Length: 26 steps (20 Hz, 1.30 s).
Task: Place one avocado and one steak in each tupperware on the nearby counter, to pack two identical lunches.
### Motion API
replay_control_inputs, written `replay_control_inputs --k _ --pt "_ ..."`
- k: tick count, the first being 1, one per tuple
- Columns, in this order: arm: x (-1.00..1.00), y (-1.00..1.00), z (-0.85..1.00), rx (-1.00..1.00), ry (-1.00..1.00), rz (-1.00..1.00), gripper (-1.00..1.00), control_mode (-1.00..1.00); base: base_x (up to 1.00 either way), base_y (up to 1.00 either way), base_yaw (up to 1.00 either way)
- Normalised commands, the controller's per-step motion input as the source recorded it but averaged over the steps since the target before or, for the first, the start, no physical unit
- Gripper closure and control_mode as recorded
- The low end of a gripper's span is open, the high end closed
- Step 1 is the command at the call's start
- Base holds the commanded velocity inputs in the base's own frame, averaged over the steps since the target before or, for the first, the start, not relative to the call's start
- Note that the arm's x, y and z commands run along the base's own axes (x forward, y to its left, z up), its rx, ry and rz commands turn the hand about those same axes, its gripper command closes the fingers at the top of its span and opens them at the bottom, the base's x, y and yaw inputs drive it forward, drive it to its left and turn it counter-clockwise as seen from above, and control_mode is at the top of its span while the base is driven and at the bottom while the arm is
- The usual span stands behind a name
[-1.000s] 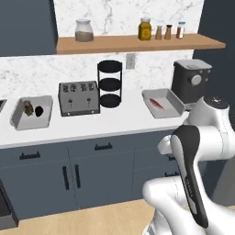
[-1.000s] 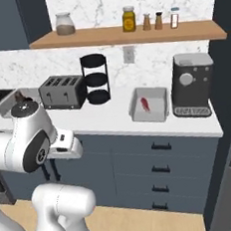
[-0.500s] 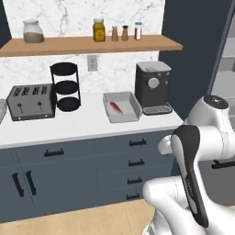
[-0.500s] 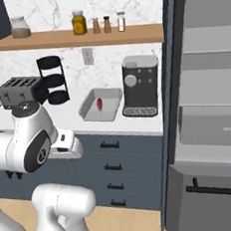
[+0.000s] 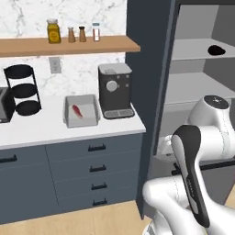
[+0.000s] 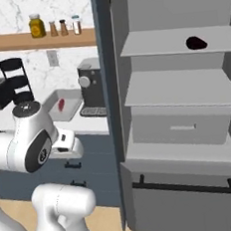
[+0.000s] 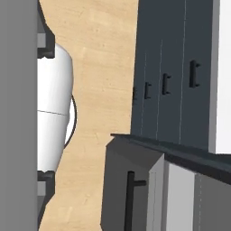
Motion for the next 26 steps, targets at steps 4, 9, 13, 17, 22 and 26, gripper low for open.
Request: replay_control_inputs --k 4,9,13,17,22,26 --pt "0.0 0.0 0.0 0.0 0.0 0.0 -1.0 1.0 0.0 -0.67 -0.07" --pt "0.0 0.0 0.0 0.0 0.0 0.0 -1.0 1.0 0.03 -0.48 -0.08" --pt "0.0 0.0 0.0 0.0 0.0 0.0 -1.0 1.0 0.07 -0.5 -0.09" --pt "0.0 0.0 0.0 0.0 0.0 0.0 -1.0 1.0 0.11 -0.59 -0.09" --pt "0.0 0.0 0.0 0.0 0.0 0.0 -1.0 1.0 0.18 -0.45 -0.07" --pt "0.0 0.0 0.0 0.0 0.0 0.0 -1.0 1.0 0.3 -0.34 -0.04"
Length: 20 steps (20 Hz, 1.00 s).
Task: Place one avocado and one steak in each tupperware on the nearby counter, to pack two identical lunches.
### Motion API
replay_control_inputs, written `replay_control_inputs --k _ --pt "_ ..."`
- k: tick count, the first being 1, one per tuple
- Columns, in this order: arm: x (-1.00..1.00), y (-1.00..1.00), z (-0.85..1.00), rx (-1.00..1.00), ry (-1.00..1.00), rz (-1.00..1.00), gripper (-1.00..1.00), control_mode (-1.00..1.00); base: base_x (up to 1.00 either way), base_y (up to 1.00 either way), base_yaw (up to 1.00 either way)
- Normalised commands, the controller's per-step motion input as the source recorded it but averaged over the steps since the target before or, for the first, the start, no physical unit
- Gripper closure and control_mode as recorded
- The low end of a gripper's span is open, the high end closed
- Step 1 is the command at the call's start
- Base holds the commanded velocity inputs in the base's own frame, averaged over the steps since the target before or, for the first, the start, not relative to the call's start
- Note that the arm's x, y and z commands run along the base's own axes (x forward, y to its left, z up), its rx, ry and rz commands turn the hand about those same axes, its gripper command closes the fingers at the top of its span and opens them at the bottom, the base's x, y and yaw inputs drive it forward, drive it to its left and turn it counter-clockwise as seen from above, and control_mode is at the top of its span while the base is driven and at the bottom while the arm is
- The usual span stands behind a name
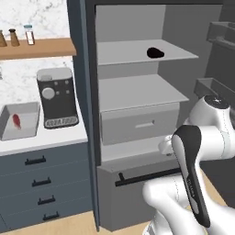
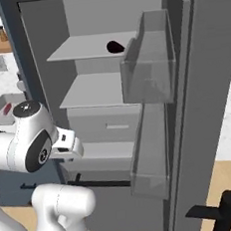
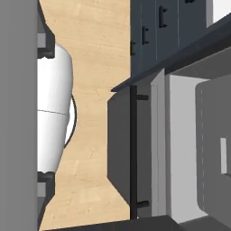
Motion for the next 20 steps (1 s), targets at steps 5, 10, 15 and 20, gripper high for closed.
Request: replay_control_inputs --k 5,10,15,20 --pt "0.0 0.0 0.0 0.0 0.0 0.0 -1.0 1.0 0.33 -0.36 -0.02" --pt "0.0 0.0 0.0 0.0 0.0 0.0 -1.0 1.0 0.3 -0.34 -0.02" --pt "0.0 0.0 0.0 0.0 0.0 0.0 -1.0 1.0 0.47 -0.06 -0.02" --pt "0.0 0.0 0.0 0.0 0.0 0.0 -1.0 1.0 0.66 -0.1 -0.01"
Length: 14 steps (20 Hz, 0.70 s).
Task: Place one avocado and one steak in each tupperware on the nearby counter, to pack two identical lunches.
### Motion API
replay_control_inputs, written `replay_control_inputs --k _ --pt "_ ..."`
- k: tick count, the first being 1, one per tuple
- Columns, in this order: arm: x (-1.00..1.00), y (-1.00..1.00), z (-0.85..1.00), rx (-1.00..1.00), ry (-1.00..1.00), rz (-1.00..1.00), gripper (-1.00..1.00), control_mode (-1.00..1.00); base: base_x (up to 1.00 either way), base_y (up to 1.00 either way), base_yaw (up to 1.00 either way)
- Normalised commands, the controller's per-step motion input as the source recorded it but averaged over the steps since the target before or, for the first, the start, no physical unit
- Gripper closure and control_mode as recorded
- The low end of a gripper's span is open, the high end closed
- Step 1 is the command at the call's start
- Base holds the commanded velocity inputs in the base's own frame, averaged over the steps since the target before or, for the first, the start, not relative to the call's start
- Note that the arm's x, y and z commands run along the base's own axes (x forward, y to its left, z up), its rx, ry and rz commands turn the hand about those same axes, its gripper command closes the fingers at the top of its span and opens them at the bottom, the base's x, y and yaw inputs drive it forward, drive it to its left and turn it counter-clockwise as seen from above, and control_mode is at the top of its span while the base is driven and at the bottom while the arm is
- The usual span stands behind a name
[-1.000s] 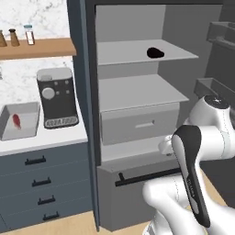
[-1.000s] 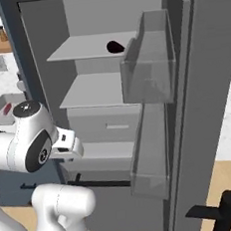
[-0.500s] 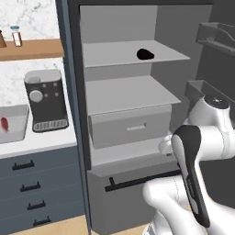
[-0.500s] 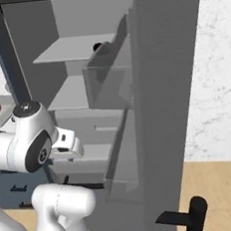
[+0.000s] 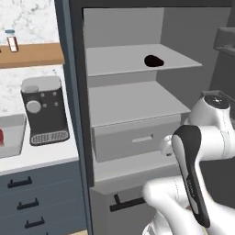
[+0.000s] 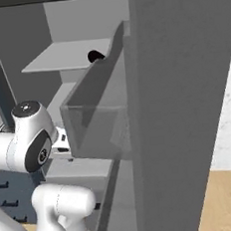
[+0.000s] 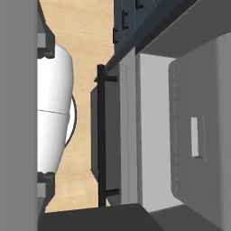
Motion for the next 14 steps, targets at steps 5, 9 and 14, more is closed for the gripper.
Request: replay_control_inputs --k 5,9,14 --pt "0.0 0.0 0.0 0.0 0.0 0.0 -1.0 1.0 0.65 -0.19 0.0" --pt "0.15 -0.04 0.0 0.0 0.0 0.0 -1.0 -1.0 0.26 -0.08 0.0" --pt "0.03 -0.12 0.12 0.0 -0.03 0.0 -1.0 -1.0 0.0 0.0 0.0"
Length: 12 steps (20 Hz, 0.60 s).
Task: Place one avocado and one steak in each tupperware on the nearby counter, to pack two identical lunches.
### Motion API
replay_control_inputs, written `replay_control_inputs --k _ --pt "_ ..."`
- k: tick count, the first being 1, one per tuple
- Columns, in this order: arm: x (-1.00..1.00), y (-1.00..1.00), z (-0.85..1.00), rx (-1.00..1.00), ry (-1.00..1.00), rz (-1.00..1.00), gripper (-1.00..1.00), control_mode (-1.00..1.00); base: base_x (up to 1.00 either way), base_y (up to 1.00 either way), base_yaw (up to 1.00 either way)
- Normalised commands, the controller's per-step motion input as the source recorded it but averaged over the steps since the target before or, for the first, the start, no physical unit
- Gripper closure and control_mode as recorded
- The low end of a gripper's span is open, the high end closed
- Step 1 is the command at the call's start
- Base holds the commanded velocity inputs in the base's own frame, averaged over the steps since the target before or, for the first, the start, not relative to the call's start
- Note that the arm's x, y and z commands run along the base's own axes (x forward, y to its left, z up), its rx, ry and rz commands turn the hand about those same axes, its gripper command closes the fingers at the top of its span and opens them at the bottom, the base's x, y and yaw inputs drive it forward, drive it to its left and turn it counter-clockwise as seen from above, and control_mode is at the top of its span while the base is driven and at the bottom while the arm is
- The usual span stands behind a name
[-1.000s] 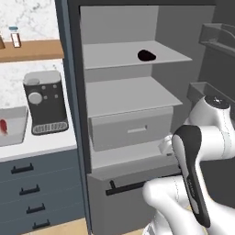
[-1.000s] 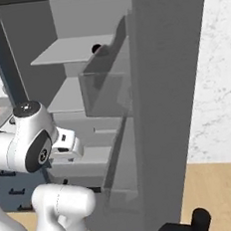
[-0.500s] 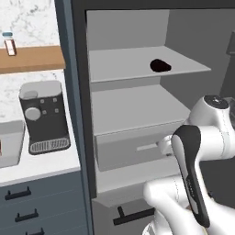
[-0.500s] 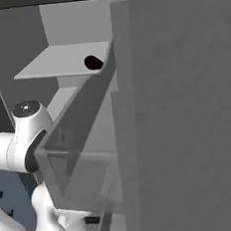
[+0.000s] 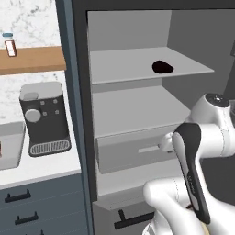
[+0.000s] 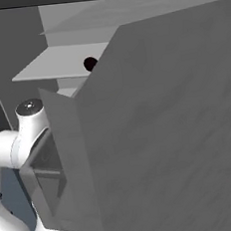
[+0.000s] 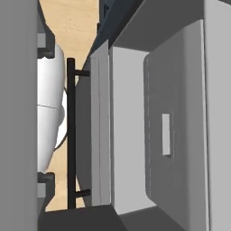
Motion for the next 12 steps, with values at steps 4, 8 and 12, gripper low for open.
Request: replay_control_inputs --k 4,8,12 --pt "-0.02 -0.01 0.47 0.0 -0.12 -0.04 -1.0 -1.0 0.0 0.0 0.0" --pt "0.01 0.0 0.58 0.0 -0.23 -0.15 -1.0 -1.0 0.0 0.0 0.0" --pt "0.01 0.0 0.63 0.05 -0.17 -0.16 -1.0 -1.0 0.0 0.0 0.0"
